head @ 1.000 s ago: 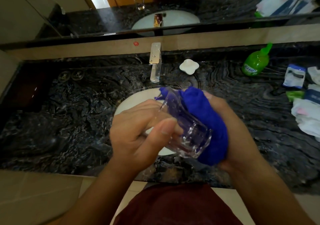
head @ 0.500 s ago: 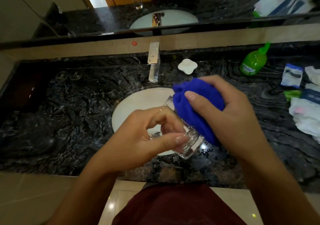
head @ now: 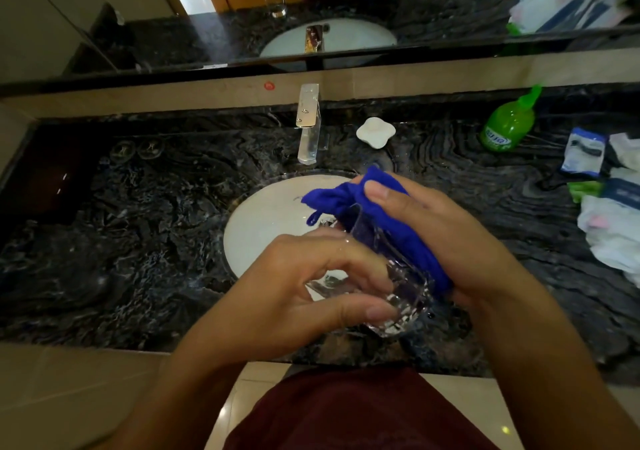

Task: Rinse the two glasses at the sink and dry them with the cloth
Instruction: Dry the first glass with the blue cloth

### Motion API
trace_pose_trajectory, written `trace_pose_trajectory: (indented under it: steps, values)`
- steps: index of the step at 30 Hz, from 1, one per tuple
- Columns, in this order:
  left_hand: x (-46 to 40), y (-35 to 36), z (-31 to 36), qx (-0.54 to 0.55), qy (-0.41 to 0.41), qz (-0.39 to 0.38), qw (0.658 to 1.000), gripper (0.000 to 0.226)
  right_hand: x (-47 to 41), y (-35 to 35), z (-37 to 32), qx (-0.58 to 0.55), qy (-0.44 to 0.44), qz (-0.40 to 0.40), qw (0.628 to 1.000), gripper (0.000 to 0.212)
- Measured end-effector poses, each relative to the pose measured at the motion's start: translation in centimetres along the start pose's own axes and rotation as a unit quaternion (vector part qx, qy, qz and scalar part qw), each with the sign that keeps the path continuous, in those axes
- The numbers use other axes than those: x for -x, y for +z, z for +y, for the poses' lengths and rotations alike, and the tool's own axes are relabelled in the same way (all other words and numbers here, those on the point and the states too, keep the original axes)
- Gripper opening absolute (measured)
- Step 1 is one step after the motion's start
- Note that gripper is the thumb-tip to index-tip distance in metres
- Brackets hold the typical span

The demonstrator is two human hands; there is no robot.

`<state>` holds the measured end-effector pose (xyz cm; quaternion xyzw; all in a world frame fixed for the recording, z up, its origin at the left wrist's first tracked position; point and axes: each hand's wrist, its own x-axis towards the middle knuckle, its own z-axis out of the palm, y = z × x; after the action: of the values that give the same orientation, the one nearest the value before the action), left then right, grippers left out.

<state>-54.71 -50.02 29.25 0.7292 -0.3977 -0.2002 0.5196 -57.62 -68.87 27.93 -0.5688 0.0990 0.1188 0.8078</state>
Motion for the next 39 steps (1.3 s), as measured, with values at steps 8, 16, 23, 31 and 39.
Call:
trace_pose_trajectory:
  steps: [8, 16, 23, 31, 39]
  values:
    - [-0.6, 0.9, -1.0, -0.047, 0.021, 0.062, 0.997, 0.020, -0.1, -1.0, 1.3, -0.192, 0.059, 0.088, 0.976, 0.029]
    - [-1.4, 1.5, 0.4, 0.059, -0.089, 0.106, 0.989, 0.016, 2.5, 0.0, 0.2, 0.148, -0.162, 0.105, 0.970, 0.018]
    - [-0.8, 1.1, 0.6, 0.094, -0.078, 0.026, 0.992, 0.022, 3.5, 0.2, -1.9, 0.315, -0.217, 0.018, 0.924, 0.033]
    - [-0.5, 1.5, 0.4, 0.206, 0.021, 0.036, 0.978, 0.024, 0.5, 0.7, -1.0, -0.045, -0.024, -0.025, 0.998, 0.026]
    - [-0.8, 3.1, -2.0, 0.464, -0.076, 0.174, 0.865, 0.023, -0.3, 1.7, 3.1, -0.096, 0.019, 0.093, 0.991, 0.034]
